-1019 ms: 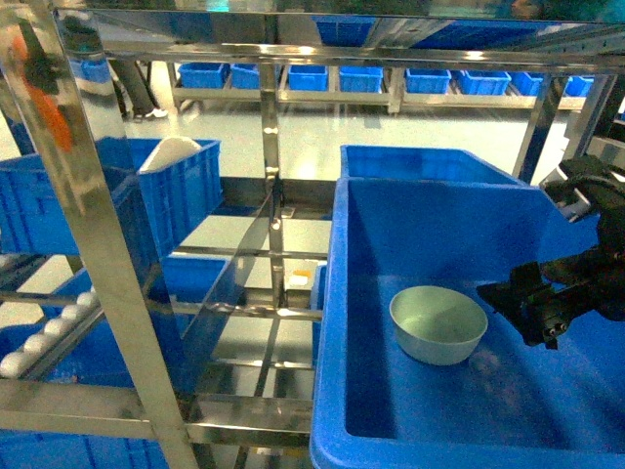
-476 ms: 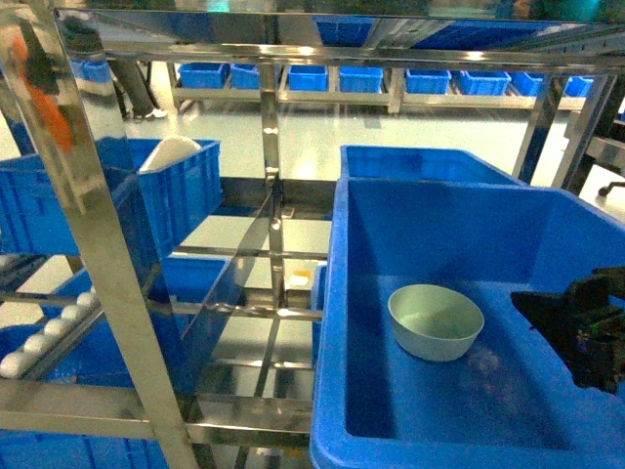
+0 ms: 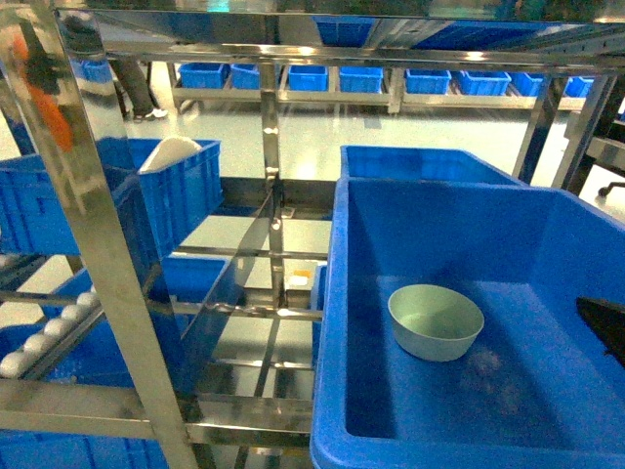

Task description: Place green bowl on second shelf with right arm

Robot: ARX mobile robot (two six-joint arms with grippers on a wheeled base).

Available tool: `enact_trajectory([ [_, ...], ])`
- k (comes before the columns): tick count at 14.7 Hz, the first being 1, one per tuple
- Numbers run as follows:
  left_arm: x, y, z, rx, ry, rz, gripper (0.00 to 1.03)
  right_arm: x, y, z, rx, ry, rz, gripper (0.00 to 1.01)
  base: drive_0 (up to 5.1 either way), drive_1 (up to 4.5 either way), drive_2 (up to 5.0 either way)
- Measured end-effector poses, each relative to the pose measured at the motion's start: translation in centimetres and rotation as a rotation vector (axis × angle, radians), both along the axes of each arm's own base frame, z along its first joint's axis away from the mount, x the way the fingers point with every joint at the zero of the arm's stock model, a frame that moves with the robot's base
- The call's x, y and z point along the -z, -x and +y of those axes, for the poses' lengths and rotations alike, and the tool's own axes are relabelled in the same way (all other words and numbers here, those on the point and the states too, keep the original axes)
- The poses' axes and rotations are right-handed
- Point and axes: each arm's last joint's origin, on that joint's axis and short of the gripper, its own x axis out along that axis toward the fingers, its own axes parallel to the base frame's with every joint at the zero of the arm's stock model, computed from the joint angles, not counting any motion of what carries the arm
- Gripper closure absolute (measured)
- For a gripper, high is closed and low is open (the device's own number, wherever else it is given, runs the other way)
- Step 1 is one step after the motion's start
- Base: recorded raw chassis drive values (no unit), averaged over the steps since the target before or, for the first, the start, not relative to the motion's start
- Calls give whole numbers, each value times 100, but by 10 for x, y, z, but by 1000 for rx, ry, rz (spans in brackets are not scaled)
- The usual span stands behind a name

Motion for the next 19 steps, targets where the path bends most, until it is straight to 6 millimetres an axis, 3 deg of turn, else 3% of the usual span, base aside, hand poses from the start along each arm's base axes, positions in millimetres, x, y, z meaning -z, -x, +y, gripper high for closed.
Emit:
enact_trajectory([
  [5, 0, 0, 0, 0, 0, 0, 5, -21, 71, -3, 74, -24, -58, 3, 0, 0, 0],
  [8, 0, 0, 0, 0, 0, 0, 5, -2, 105, -9, 65, -21, -35, 3, 0, 0, 0],
  [12, 0, 0, 0, 0, 0, 0, 5, 0, 106, -21, 104, -40, -57, 3, 0, 0, 0],
  [19, 0, 0, 0, 0, 0, 0, 5, -4, 106, -21, 104, -43, -108, 3, 0, 0, 0],
])
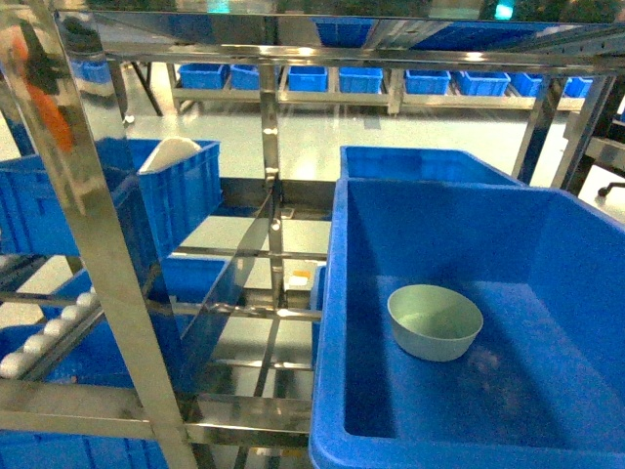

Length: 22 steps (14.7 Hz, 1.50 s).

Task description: Place green bowl on second shelf with right arm

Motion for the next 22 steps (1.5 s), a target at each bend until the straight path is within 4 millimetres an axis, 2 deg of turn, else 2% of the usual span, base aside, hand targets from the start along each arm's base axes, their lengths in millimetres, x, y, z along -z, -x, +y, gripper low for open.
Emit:
enact_trajectory([
  [1, 0, 0, 0, 0, 0, 0, 5, 0, 0, 0, 2, 1, -1, 3, 0, 0, 0],
  [2, 0, 0, 0, 0, 0, 0, 5, 0, -1, 1, 80, -4, -127, 11, 0, 0, 0],
  [3, 0, 0, 0, -2, 0, 2, 5, -4, 1, -1, 166, -15, -222, 24, 0, 0, 0],
  [4, 0, 0, 0, -1, 0, 0, 5, -8, 1, -7, 226, -14, -238, 37, 0, 0, 0],
  [5, 0, 0, 0, 1, 0, -1, 5, -3, 1, -15, 266, -3, -202, 49, 0, 0, 0],
  [9, 0, 0, 0, 0, 0, 0, 5, -4, 1, -15, 241, -9, -217, 100, 0, 0, 0],
  [12, 0, 0, 0, 0, 0, 0, 5, -4, 1, -15, 242, -11, -217, 99, 0, 0, 0],
  [13, 0, 0, 0, 0, 0, 0, 5, -4, 1, -15, 242, -10, -217, 93, 0, 0, 0],
  [16, 0, 0, 0, 0, 0, 0, 5, -4, 1, -15, 242, -10, -217, 55, 0, 0, 0],
  [18, 0, 0, 0, 0, 0, 0, 5, -4, 1, -15, 242, -10, -217, 22, 0, 0, 0],
  [19, 0, 0, 0, 0, 0, 0, 5, -4, 1, -15, 242, -10, -217, 9, 0, 0, 0],
  [20, 0, 0, 0, 0, 0, 0, 5, -4, 1, -15, 242, -11, -217, 3, 0, 0, 0],
  [22, 0, 0, 0, 0, 0, 0, 5, -4, 1, -15, 242, -11, -217, 3, 0, 0, 0],
])
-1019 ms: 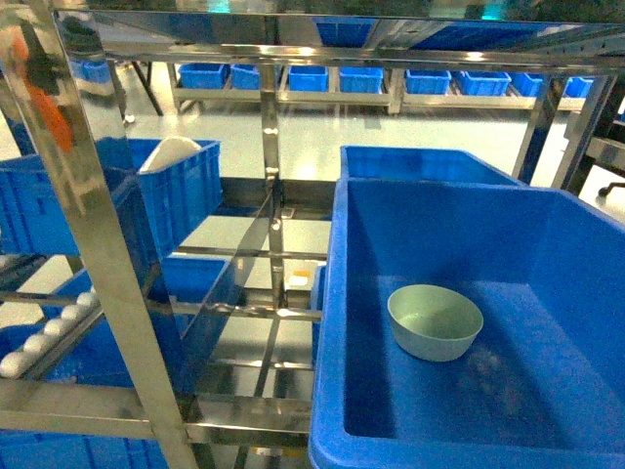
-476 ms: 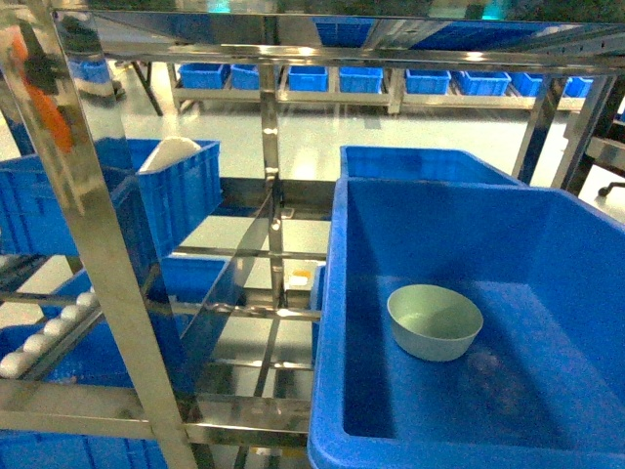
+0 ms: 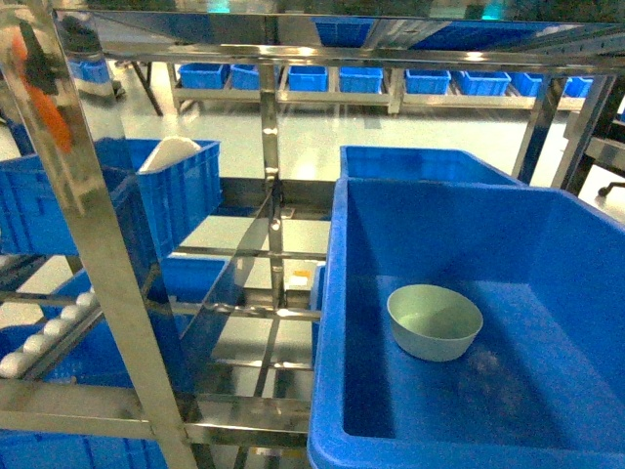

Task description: Place green bowl on second shelf with right arm

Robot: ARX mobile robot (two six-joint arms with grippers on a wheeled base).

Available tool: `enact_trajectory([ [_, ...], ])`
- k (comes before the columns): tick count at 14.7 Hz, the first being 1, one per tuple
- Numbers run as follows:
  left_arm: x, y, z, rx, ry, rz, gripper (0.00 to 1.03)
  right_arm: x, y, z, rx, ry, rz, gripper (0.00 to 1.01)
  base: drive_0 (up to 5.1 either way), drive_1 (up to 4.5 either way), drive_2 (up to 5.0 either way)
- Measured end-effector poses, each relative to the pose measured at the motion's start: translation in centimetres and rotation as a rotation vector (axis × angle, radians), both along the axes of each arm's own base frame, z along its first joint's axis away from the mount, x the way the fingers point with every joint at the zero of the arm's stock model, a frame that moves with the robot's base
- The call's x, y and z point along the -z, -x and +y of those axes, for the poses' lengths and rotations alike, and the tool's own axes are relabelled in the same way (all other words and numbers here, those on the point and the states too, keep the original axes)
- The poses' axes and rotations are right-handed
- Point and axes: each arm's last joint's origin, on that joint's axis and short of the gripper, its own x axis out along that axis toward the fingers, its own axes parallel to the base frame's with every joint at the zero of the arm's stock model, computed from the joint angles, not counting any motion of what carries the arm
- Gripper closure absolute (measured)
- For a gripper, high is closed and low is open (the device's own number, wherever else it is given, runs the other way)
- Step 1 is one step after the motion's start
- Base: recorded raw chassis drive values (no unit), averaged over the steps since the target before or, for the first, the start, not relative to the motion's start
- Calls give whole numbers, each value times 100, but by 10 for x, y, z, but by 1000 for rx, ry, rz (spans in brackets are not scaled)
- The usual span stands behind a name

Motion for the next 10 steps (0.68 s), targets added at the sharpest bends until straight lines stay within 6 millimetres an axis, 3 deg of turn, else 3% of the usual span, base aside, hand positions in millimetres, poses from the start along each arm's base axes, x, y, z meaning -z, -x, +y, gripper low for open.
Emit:
enact_trajectory([
  [10, 0, 0, 0, 0, 0, 0, 5, 0, 0, 0, 0, 0, 0, 3, 0, 0, 0],
])
